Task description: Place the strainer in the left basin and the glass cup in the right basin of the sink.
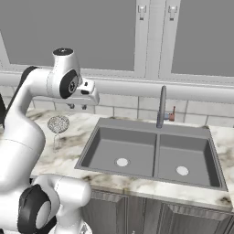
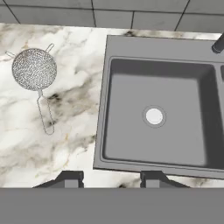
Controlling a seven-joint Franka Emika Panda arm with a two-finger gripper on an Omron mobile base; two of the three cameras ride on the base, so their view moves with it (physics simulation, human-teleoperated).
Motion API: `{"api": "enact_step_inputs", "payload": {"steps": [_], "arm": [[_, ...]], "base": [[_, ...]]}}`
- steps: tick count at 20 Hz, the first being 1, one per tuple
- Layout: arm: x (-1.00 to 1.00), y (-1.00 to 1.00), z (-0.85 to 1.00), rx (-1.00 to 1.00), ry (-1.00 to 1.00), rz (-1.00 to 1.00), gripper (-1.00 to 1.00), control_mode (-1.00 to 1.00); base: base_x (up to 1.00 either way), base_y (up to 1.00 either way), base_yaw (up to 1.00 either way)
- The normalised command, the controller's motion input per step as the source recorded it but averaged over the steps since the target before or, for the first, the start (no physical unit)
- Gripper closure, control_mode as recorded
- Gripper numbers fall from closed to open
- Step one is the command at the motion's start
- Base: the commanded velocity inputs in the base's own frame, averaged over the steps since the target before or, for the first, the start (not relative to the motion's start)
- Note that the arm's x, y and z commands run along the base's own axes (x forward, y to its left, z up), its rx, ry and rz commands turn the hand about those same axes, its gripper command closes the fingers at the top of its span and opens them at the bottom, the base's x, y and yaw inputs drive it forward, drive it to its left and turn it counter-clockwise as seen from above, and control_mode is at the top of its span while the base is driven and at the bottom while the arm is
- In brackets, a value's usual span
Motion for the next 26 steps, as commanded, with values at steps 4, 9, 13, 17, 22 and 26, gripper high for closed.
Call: {"api": "enact_step_inputs", "payload": {"steps": [4,9,13,17,22,26], "arm": [[0.05,0.3,-0.04,0.0,0.0,0.01,-1.0,-1.0],[0.29,0.65,-0.22,-0.01,0.0,0.01,-1.0,-1.0],[0.35,0.68,-0.28,0.0,0.01,0.0,-1.0,-1.0],[0.29,0.57,-0.38,0.0,0.04,0.02,-1.0,-1.0],[0.29,0.58,-0.74,0.0,0.09,0.01,-1.0,-1.0],[0.12,0.69,-0.58,-0.04,0.06,0.0,-1.0,-1.0]], "base": [[0.0,0.0,0.0],[0.0,0.0,0.0],[0.0,0.0,0.0],[0.0,0.0,0.0],[0.0,0.0,0.0],[0.0,0.0,0.0]]}}
